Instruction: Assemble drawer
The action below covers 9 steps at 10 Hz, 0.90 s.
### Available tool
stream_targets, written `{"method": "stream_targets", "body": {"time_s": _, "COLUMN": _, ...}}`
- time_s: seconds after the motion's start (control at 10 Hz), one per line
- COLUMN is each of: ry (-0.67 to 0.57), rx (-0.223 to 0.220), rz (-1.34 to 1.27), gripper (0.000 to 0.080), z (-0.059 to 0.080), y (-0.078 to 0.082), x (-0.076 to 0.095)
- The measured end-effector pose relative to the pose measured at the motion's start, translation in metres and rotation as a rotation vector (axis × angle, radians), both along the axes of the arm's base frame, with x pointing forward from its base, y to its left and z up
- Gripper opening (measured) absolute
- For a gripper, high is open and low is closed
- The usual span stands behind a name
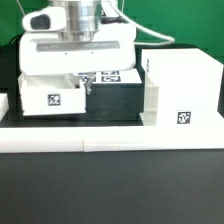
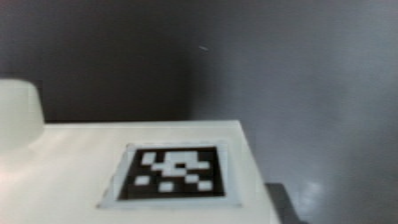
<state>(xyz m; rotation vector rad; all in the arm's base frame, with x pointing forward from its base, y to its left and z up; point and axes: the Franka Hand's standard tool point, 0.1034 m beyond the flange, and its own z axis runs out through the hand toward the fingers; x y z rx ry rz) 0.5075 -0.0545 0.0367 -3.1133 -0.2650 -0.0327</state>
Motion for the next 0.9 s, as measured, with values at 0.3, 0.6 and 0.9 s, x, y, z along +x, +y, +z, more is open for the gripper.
{"method": "stream_targets", "body": {"time_s": 0.3, "ry": 0.010, "rx": 0.006, "rz": 0.079, "gripper": 0.0042, "z": 0.0013, "y": -0.0023, "x": -0.0020}}
{"method": "stream_targets", "body": {"time_s": 0.6, "ry": 0.010, "rx": 0.001, "rz": 0.197, "gripper": 0.0042, "z": 0.0004, "y": -0.0040, "x": -0.0030}}
{"method": "stream_targets", "body": {"time_s": 0.9, "ry": 0.030, "rx": -0.020, "rz": 0.445, "gripper": 0.0042, "z": -0.0043, "y": 0.0051, "x": -0.0006}}
